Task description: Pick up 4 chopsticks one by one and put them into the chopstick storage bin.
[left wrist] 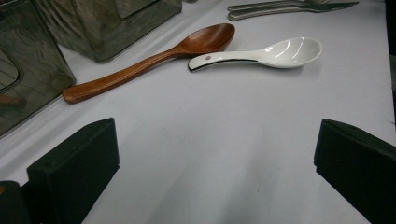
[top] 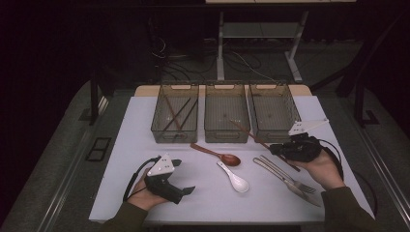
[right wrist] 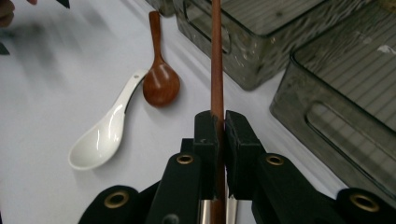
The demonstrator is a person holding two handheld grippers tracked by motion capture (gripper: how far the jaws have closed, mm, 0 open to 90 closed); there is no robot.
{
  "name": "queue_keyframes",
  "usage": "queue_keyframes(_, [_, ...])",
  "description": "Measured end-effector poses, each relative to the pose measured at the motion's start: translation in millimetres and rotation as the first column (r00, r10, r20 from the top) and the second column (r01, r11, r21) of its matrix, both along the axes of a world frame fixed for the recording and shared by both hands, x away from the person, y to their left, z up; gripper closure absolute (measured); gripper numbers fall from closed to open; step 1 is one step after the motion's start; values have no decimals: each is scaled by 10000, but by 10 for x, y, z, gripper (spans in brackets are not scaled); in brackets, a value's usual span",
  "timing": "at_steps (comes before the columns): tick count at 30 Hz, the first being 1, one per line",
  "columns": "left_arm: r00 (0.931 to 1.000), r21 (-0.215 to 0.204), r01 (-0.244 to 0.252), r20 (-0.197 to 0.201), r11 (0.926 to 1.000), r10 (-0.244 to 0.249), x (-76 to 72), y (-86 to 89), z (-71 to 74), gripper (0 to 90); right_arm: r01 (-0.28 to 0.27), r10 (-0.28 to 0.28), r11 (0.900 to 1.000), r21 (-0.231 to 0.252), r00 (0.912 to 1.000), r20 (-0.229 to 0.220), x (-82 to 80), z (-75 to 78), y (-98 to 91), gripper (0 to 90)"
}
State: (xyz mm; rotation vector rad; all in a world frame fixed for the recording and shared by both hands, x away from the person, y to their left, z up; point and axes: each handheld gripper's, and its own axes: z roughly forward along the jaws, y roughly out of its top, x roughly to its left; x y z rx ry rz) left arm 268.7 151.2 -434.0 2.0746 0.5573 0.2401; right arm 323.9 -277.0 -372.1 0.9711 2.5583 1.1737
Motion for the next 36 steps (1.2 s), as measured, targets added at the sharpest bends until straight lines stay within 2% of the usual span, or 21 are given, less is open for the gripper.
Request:
queue_keyframes(14, [10000,5,-31,7,10000,31,2,-2,6,0,-95,95,9999,43,9999,81,175,82,325,838])
queue_keyframes(19, [10000,-46,-77,32,10000,78,-1,-2,6,0,-14,14,9997,263,10000,3,259,96,480,838])
queue_keyframes(24, [10000,-87,-79,51,9999,79,-9,-14,8,0,-14,14,10000,18,10000,-26,369,119,648,838])
queue_keyframes(29, [9999,-100,-106,61,9999,106,-12,-17,9,0,7,-6,10000,82,10000,-55,448,190,810,838])
queue_keyframes(36, [9999,-59,-115,60,9999,115,-11,-14,8,0,53,-53,10000,-61,10000,-84,550,241,1074,838])
